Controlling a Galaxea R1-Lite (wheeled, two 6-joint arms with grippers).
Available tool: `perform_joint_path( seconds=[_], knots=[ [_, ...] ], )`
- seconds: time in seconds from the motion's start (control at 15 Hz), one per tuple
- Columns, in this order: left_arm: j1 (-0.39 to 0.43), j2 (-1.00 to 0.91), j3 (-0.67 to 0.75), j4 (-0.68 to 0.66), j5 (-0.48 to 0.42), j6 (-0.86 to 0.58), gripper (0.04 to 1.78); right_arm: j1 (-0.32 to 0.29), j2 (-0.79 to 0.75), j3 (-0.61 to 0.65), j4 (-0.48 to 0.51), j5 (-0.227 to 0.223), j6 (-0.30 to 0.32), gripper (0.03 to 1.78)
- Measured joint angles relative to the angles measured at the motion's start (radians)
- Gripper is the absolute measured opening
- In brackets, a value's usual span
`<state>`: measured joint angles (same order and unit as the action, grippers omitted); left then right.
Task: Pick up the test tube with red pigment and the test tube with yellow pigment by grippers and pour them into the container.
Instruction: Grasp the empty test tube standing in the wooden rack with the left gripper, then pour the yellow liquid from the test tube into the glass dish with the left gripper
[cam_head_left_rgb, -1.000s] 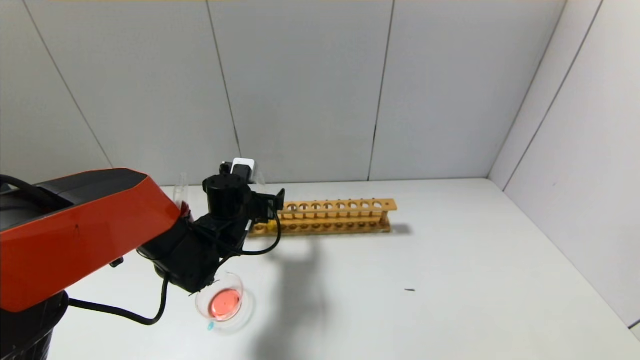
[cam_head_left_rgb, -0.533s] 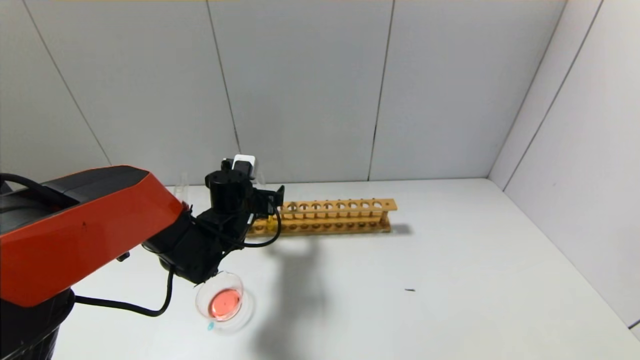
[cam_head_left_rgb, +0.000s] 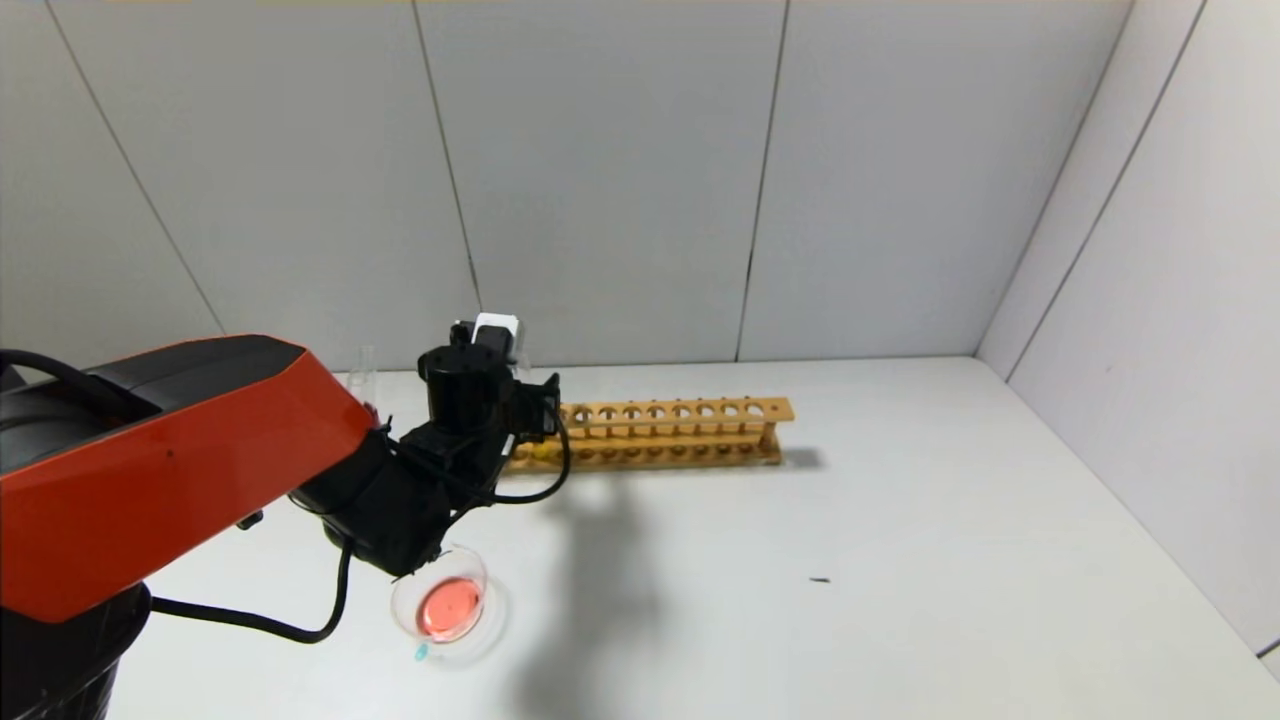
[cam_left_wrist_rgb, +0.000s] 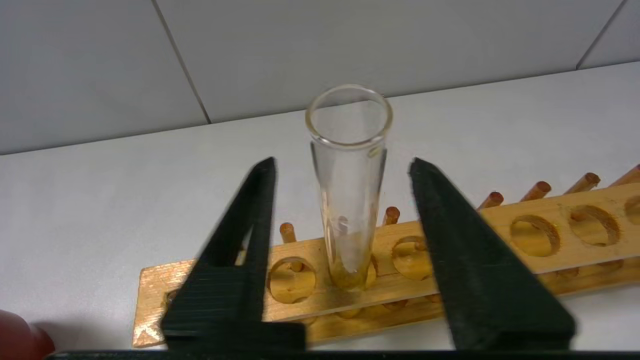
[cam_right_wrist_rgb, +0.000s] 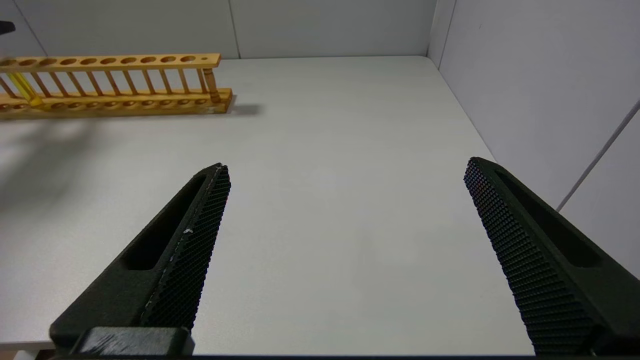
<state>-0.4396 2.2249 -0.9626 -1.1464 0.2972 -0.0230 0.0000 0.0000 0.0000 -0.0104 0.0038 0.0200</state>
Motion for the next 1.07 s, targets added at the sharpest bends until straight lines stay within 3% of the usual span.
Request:
perform_joint_path(
  seconds=[0.13,0.27,1.07],
  knots=[
    [-0.003,-0.003,0.004,-0.001,0.000,-0.001,0.53,0.000,0.000,0.000,0.000,0.000,0.000,1.71],
    [-0.006,-0.007,0.008,-0.001,0.000,0.000,0.32,0.000,0.000,0.000,0.000,0.000,0.000,1.71],
    [-0.006,-0.046,0.019,0.003,0.000,0.000,0.31,0.000,0.000,0.000,0.000,0.000,0.000,1.71]
  ],
)
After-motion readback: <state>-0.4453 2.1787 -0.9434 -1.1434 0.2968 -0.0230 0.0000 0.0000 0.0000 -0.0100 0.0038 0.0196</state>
